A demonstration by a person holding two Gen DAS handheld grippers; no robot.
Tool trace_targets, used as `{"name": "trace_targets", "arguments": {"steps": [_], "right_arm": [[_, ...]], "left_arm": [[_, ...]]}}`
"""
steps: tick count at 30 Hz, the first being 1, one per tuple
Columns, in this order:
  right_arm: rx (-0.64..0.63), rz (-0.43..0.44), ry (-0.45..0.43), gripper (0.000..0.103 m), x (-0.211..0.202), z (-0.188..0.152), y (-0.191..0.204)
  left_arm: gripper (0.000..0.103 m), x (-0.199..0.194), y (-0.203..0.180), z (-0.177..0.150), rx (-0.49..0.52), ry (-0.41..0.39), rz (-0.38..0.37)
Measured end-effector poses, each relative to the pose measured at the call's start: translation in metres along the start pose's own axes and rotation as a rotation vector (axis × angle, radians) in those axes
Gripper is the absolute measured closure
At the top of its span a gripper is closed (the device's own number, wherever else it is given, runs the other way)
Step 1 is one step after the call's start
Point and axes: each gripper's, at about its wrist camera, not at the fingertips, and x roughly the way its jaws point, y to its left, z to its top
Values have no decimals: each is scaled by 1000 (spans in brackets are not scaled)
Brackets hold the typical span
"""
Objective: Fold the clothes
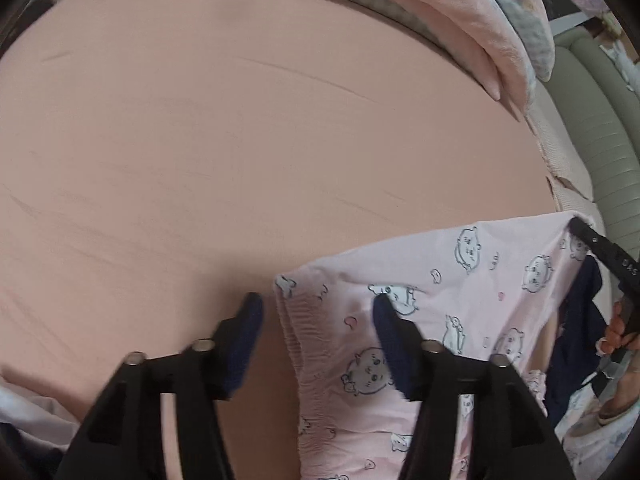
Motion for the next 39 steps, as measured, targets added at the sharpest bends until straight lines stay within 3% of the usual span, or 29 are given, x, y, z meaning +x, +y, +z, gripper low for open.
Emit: {"name": "trace_targets", "arguments": {"steps": [5, 12, 15, 16, 18, 21, 26, 32, 39], "right_arm": [[7, 5, 9, 95, 3, -2, -4], [25, 7, 26, 95, 6, -7, -8], [21, -9, 40, 95, 9, -8, -9], [17, -20, 49, 95, 11, -8, -9], [10, -39, 68, 95, 16, -8, -10], [3, -65, 92, 95, 23, -10, -11], [16, -82, 131, 95, 34, -14, -18], [11, -103, 155, 95, 41, -15, -22], [-31, -118, 123, 95, 39, -3, -15]], "left_arm": [[41, 6, 1, -2, -14, 0, 26], [41, 26, 7, -4, -59, 52, -10], [42, 32, 6, -8, -49, 29, -9], [44, 32, 4, -9, -35, 12, 1], [71, 32, 0, -10, 2, -11, 35], [83, 30, -2, -14, 21, -38, 40], [86, 22, 3, -20, 8, -97, 22], [86, 10, -1, -14, 96, -131, 57], [86, -4, 12, 12, 39, -171, 45]]}}
